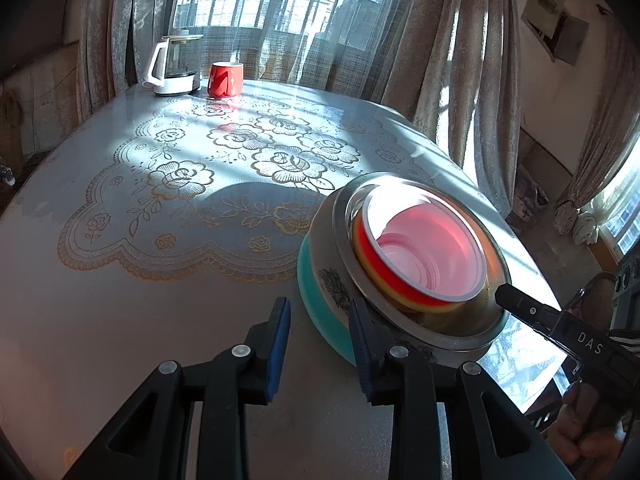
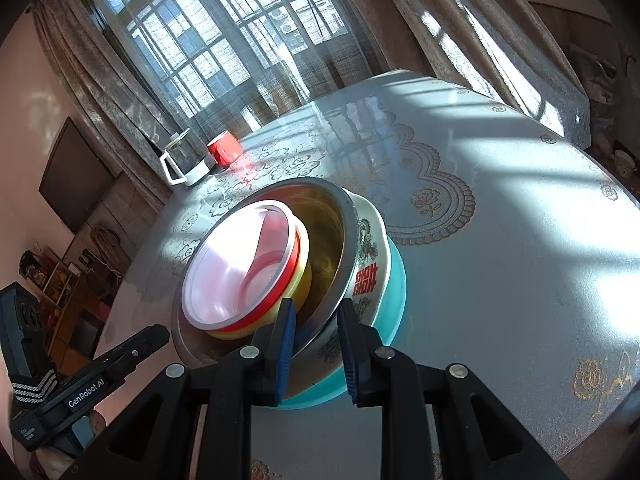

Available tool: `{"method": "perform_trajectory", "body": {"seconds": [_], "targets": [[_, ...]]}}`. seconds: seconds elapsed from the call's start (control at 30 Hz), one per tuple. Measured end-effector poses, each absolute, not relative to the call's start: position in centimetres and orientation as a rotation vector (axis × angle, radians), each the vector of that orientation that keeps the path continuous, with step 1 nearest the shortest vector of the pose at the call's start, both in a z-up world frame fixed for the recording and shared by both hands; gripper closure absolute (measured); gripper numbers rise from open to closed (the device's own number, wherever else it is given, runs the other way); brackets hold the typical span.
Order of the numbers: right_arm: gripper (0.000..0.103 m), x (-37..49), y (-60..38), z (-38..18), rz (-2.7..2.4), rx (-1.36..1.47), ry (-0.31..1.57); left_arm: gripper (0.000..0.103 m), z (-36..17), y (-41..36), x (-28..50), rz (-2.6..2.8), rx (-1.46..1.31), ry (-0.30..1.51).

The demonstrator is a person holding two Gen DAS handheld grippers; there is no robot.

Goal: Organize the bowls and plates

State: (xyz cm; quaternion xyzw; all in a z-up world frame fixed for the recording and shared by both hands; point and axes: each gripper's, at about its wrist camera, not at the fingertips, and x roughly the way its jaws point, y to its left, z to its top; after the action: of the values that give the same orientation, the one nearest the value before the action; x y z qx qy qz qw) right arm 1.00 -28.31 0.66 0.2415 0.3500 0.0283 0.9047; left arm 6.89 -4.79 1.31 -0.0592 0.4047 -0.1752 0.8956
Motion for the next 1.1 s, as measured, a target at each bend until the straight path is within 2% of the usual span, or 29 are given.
{"method": "perform_trajectory", "body": {"seconds": [0.1, 0.4, 0.6, 0.83, 1.1], "targets": [[0.078, 0.8, -28.3, 0.9, 0.054, 0.502, 0.719, 0.068, 1.4, -4.4, 6.3, -0.344, -0.114, 0.831], [0.072, -1.1, -27.8, 3.0, -0.018, 0.439, 0.64, 0.049, 2.6, -3.4, 4.3, -0.245, -0.098, 0.773], [0.067, -2.3, -25.9, 4.4, -0.077, 0.34, 0.576, 0.047, 3.1, -3.1, 3.2, -0.186, -0.075, 0.724], [0.066, -2.2, -23.4, 4.2, -0.079, 0.257, 0.572, 0.033, 3.4, -3.2, 2.3, -0.145, -0.053, 0.676], [0.066, -2.0, -23.3, 3.7, -0.077, 0.26, 0.589, 0.028, 3.7, -3.4, 2.1, -0.144, -0.043, 0.659]]}}
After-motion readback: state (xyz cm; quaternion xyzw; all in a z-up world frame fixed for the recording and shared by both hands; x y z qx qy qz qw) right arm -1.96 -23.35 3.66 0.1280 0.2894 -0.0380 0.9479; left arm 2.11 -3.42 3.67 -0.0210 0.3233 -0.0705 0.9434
